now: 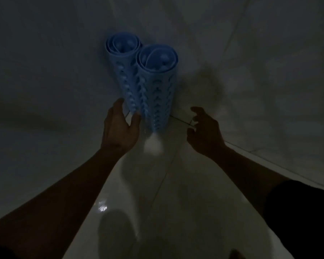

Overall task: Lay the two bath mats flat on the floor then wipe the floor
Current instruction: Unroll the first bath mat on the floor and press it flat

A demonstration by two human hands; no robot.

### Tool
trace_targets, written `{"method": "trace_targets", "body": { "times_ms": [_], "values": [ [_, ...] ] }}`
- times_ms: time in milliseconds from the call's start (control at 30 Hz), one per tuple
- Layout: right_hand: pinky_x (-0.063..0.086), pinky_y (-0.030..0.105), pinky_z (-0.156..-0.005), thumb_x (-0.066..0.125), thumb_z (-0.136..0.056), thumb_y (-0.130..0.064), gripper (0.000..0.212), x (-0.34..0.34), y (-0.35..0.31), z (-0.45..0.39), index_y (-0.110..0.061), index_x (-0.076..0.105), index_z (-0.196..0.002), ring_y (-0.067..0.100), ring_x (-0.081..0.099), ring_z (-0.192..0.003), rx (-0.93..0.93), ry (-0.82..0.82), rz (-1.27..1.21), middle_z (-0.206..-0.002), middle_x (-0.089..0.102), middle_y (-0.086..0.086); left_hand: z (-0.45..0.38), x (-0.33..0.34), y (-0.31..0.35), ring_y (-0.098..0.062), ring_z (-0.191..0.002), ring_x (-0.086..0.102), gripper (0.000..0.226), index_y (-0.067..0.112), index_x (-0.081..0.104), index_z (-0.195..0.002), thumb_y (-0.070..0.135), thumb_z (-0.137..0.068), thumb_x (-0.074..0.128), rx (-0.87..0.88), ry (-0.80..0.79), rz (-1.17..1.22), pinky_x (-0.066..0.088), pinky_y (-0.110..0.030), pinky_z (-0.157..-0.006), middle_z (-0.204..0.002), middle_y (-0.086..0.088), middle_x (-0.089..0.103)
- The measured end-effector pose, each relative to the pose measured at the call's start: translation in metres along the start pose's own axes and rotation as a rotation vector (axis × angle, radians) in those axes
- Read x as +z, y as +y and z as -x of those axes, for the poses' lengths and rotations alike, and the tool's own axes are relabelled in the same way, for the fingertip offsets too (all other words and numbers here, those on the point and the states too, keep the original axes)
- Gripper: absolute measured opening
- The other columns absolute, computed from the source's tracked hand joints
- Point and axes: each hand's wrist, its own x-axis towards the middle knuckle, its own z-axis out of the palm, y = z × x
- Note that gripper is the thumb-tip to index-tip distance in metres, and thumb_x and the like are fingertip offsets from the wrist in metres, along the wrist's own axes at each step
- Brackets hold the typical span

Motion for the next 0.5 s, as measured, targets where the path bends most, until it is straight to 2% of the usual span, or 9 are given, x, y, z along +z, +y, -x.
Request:
{"method": "trace_targets", "body": {
  "times_ms": [67,133,167,233,300,400,500],
  "values": [
    [0.044,0.026,-0.082,0.065,-0.082,-0.005,0.072,0.035,0.019,-0.019,-0.008,0.037,-0.147,0.034,0.061,-0.101,-0.043,0.041,-0.019,-0.119,0.06,0.015,-0.011,0.022,-0.012,0.007,-0.112,0.043,0.057,0.011,0.037,-0.147,0.036,-0.1,0.057,0.086,0.05,0.096,0.036,-0.005,-0.091,-0.127,0.021,0.046],
    [0.048,0.032,-0.084,0.07,-0.079,-0.011,0.075,0.065,0.034,-0.04,-0.002,0.037,-0.146,0.037,0.061,-0.101,-0.1,0.094,-0.062,-0.118,0.06,0.018,-0.024,0.041,-0.018,0.019,-0.104,0.038,0.051,0.017,0.037,-0.144,0.034,-0.1,0.058,0.202,0.08,0.17,0.029,0.009,-0.08,-0.116,0.033,0.039],
    [0.05,0.037,-0.087,0.073,-0.078,-0.012,0.078,0.076,0.036,-0.049,-0.003,0.036,-0.146,0.037,0.06,-0.105,-0.105,0.103,-0.086,-0.121,0.059,0.019,-0.03,0.049,-0.019,0.019,-0.106,0.039,0.05,0.023,0.035,-0.143,0.035,-0.1,0.058,0.263,0.096,0.202,0.029,0.011,-0.081,-0.118,0.033,0.04],
    [0.05,0.04,-0.092,0.078,-0.075,-0.011,0.084,0.093,0.038,-0.069,-0.007,0.034,-0.147,0.032,0.058,-0.111,-0.12,0.108,-0.154,-0.128,0.057,0.017,-0.045,0.064,-0.024,0.013,-0.116,0.044,0.048,0.029,0.035,-0.141,0.037,-0.099,0.058,0.331,0.101,0.259,0.032,0.006,-0.091,-0.133,0.023,0.047],
    [0.047,0.028,-0.091,0.08,-0.073,-0.008,0.082,0.106,0.036,-0.087,-0.008,0.038,-0.144,0.024,0.058,-0.11,-0.19,0.157,-0.217,-0.128,0.059,0.013,-0.059,0.077,-0.03,0.003,-0.125,0.048,0.051,0.017,0.04,-0.145,0.035,-0.101,0.057,0.439,0.14,0.277,0.036,-0.001,-0.099,-0.145,0.007,0.051],
    [0.047,0.03,-0.096,0.085,-0.071,-0.012,0.087,0.117,0.036,-0.104,-0.012,0.036,-0.143,0.018,0.057,-0.115,-0.248,0.156,-0.34,-0.133,0.058,0.006,-0.072,0.088,-0.034,0.007,-0.122,0.048,0.046,0.012,0.045,-0.143,0.034,-0.103,0.053,0.495,0.197,0.28,0.036,-0.001,-0.098,-0.142,0.006,0.053],
    [0.045,0.023,-0.088,0.088,-0.068,-0.014,0.088,0.124,0.034,-0.111,-0.008,0.037,-0.14,0.014,0.055,-0.113,-0.267,0.188,-0.321,-0.133,0.057,0.006,-0.085,0.092,-0.04,-0.001,-0.125,0.054,0.045,0.009,0.051,-0.141,0.033,-0.103,0.053,0.574,0.191,0.32,0.043,-0.016,-0.105,-0.139,0.002,0.059]
  ]
}}
